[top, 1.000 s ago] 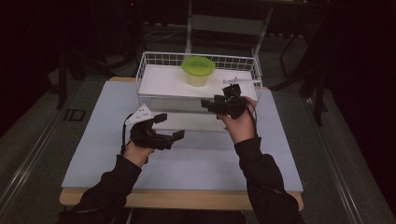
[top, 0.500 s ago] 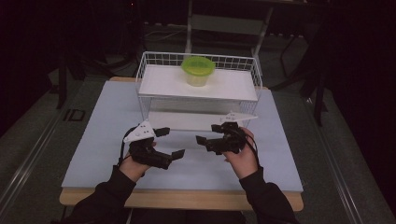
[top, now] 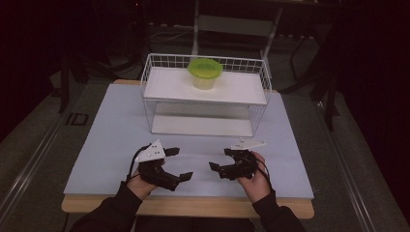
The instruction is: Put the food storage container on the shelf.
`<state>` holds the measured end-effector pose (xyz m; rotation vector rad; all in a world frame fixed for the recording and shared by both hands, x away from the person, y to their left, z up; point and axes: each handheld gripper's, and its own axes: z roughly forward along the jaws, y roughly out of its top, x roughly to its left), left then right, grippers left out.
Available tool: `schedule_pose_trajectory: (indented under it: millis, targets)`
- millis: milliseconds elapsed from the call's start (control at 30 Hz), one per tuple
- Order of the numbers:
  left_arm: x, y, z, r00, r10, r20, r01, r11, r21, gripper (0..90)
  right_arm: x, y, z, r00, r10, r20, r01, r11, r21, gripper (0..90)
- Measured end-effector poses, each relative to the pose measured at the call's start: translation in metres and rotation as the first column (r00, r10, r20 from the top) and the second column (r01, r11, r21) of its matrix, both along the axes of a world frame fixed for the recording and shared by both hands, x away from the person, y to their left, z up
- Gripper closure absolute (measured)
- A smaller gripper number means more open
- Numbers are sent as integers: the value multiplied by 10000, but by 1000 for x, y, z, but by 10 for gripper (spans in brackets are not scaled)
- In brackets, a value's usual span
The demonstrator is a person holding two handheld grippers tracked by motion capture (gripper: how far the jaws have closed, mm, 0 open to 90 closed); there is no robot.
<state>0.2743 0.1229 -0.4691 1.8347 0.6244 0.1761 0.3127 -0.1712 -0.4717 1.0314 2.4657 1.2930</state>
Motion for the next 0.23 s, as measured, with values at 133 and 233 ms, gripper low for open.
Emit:
schedule_pose_trajectory:
  millis: [133, 233]
  targets:
    - [-1, 3, -1, 9999, 112, 59, -112, 9999, 8, 36, 0, -5, -3, 10000, -69, -47, 69, 9999, -81, 184]
    - [-2, 6, -1, 9997, 164, 162, -165, 9999, 43, 36, 0, -5, 0, 10000, 7, 23, -7, 10000, 13, 189]
